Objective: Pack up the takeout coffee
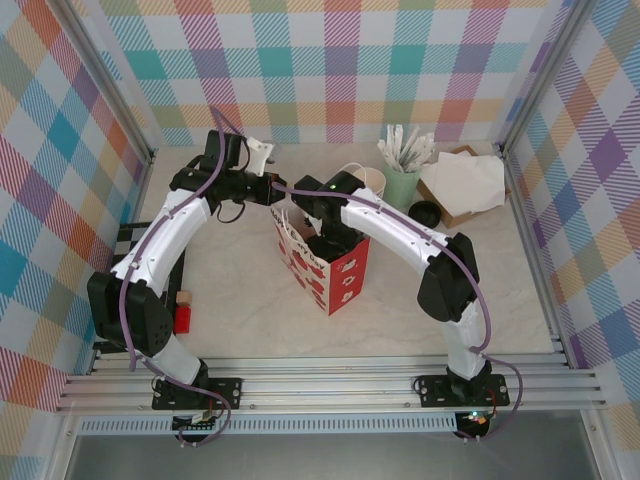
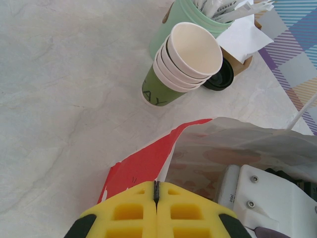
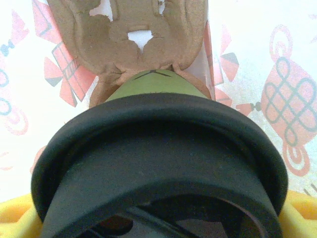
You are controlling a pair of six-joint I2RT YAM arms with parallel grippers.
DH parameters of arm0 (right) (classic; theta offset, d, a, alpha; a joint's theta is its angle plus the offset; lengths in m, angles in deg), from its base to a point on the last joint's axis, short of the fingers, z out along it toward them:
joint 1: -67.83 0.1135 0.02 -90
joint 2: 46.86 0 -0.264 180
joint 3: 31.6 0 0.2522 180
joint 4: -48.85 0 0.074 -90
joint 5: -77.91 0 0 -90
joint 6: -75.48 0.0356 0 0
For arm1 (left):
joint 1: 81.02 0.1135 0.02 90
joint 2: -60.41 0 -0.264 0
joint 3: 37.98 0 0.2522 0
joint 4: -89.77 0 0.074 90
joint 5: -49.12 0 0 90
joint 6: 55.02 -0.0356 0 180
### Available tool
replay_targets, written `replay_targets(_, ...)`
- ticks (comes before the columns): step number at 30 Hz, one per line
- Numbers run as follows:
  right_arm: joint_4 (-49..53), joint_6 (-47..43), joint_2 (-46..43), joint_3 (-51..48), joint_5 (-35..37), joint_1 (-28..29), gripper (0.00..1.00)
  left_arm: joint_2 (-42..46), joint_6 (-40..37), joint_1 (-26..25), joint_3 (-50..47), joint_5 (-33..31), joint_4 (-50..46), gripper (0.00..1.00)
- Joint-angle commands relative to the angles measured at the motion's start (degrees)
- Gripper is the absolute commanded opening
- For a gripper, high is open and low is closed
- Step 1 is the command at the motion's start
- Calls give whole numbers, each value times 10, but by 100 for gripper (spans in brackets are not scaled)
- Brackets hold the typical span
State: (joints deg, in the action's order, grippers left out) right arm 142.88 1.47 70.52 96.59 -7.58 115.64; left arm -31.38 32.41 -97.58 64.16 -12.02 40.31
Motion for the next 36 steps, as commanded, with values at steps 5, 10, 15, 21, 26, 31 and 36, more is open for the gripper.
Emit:
replay_targets(5, 22, 2, 7, 9, 13, -3, 61, 13, -9, 5, -6, -19, 4, 0)
replay_targets(10, 44, 4, 5, 15, 19, -3, 61, 13, -12, 5, -3, -20, 4, 0)
replay_targets(15, 57, 3, 10, 17, 17, -3, 60, 12, -15, 5, -2, -21, 4, 0)
replay_targets(21, 76, 7, 10, 34, 14, -3, 60, 10, -18, 4, 0, -21, 2, 0)
replay_targets(26, 80, 10, 6, 47, 10, -3, 60, 8, -20, 5, -2, -13, 4, 0)
replay_targets(31, 81, 11, 6, 43, 6, -3, 60, 11, -27, 5, -2, -7, 6, 0)
replay_targets(36, 68, 13, 15, 10, 3, -3, 60, 12, -28, 5, -2, -2, 13, 0)
